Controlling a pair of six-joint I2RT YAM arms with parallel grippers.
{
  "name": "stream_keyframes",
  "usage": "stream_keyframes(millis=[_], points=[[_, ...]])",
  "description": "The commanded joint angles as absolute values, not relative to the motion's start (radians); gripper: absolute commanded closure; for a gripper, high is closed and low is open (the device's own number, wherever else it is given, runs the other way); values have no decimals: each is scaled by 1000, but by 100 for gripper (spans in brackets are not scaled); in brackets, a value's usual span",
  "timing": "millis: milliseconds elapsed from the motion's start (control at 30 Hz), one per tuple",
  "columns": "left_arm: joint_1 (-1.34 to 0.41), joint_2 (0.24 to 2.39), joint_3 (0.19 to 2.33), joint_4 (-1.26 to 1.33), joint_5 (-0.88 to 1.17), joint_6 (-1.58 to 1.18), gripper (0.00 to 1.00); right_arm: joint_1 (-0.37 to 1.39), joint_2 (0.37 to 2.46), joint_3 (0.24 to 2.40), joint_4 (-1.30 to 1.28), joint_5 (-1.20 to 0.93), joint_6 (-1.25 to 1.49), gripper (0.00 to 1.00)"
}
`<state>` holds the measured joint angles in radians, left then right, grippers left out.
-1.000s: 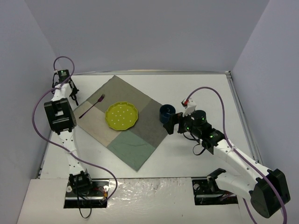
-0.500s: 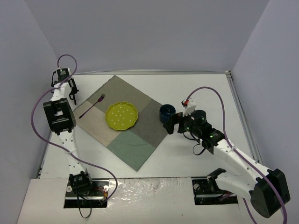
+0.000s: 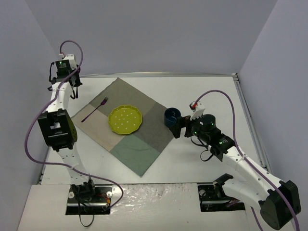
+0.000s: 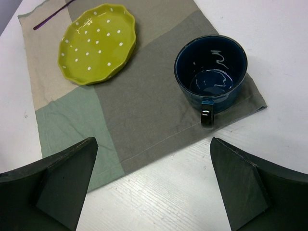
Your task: Set the dinner table for one person
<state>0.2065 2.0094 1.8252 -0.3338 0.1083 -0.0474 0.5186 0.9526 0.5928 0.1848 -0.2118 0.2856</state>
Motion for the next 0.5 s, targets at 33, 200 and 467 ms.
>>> stream_keyframes(millis=[33,200,467], points=[[63,1802,1763,-379,129,-44,100,525,875,659,212,-167,259,0],[-122,1651,1587,-379,70,-102,100,523,816,682,172,-123,233,0],[-407,1446,1329,-355,-44,-254,100,523,703,747,74,25,192,0]])
